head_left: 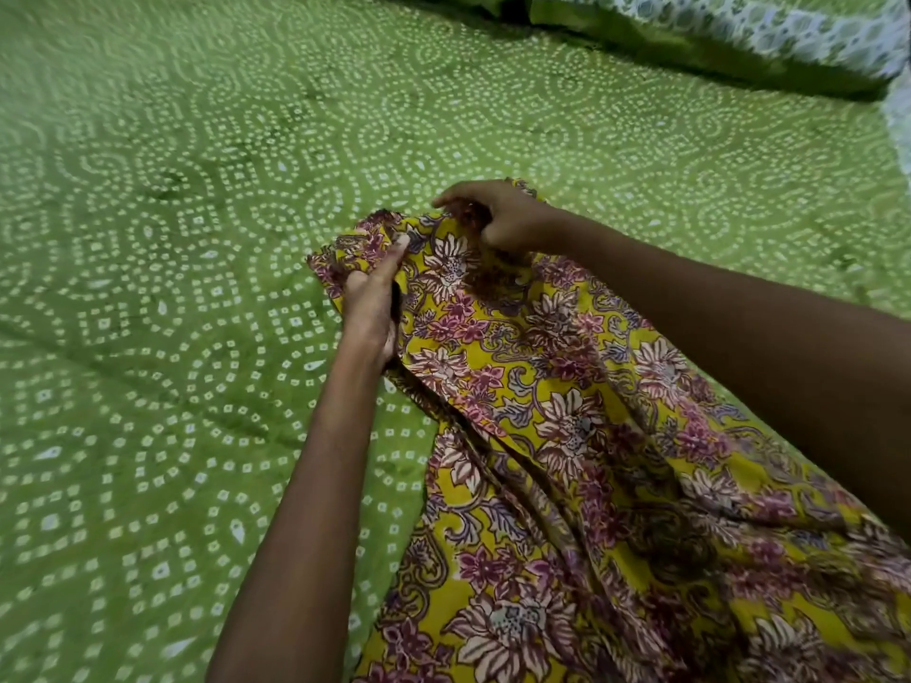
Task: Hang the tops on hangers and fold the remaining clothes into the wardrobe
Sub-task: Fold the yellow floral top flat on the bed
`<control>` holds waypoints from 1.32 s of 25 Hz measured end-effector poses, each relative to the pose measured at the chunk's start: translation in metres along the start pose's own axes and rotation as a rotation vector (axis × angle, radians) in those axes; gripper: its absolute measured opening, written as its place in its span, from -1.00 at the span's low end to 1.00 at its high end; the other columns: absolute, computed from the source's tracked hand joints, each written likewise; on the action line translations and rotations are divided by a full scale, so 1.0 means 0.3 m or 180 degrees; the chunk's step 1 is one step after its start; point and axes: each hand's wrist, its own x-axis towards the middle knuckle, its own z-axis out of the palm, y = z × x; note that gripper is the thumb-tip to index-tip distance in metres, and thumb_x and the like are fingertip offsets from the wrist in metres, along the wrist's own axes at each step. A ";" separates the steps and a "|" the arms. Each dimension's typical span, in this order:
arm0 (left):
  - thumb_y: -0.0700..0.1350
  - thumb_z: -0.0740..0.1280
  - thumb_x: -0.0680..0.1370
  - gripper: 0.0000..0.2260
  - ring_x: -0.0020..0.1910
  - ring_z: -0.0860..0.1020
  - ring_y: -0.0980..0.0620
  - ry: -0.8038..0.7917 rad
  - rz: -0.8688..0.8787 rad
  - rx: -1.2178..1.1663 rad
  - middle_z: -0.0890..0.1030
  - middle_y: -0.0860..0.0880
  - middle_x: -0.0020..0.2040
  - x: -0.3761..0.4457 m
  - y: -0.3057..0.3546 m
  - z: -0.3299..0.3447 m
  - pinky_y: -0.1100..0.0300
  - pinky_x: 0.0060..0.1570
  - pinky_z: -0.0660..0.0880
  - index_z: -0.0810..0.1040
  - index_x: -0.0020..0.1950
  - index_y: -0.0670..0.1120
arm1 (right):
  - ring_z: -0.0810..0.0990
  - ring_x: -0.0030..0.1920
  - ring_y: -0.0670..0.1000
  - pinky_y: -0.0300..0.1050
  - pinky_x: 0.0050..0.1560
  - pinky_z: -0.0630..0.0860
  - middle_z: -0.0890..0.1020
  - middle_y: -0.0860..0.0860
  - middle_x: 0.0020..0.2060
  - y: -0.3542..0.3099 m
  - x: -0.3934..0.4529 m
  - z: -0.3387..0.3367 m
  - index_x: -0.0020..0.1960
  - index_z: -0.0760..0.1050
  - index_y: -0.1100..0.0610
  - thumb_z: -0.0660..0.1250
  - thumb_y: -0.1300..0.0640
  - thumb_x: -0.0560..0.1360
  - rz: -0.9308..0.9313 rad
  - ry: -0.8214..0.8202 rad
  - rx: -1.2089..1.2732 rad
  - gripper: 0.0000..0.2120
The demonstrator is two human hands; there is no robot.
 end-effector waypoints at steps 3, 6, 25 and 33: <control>-0.16 0.42 0.47 -0.77 -0.23 0.59 0.01 0.0199 0.0276 0.0123 0.57 -0.08 -0.17 -0.023 0.002 0.026 0.06 -0.13 0.56 0.36 -0.14 -0.12 | 0.46 -0.11 -0.08 -0.47 -0.22 0.35 0.46 0.05 -0.11 -0.095 0.010 0.053 0.32 0.38 0.28 0.17 0.35 0.21 -0.0509 -0.0301 0.0423 -0.35; -0.12 0.39 0.51 -0.82 -0.02 0.59 -0.12 0.0240 0.0380 0.0122 0.56 -0.11 -0.07 -0.011 -0.002 0.027 -0.03 0.01 0.55 0.38 -0.09 -0.09 | 0.49 -0.12 -0.06 -0.27 -0.19 0.41 0.54 0.10 -0.09 -0.133 0.038 0.055 0.20 0.47 0.30 0.25 0.32 0.23 -0.0561 -0.0527 0.0070 -0.48; -0.22 0.37 0.49 -0.87 -0.35 0.42 0.18 0.0933 0.1432 0.2069 0.46 0.12 -0.27 0.031 0.056 -0.055 0.50 -0.49 0.34 0.45 -0.16 -0.04 | 0.45 0.15 0.25 0.06 0.12 0.32 0.52 0.27 0.07 0.125 0.062 -0.277 0.05 0.59 0.27 0.38 0.13 0.40 -0.0159 0.0296 -0.2877 -0.72; -0.18 0.38 0.49 -0.85 -0.43 0.36 0.13 0.1015 0.1451 0.2251 0.45 0.04 -0.36 0.052 0.102 -0.099 0.47 -0.51 0.29 0.47 -0.25 -0.11 | 0.52 -0.14 0.11 -0.15 -0.22 0.34 0.59 0.24 -0.14 0.117 0.154 -0.235 0.03 0.58 0.37 0.29 0.15 0.43 0.0816 0.0764 -0.1104 -0.69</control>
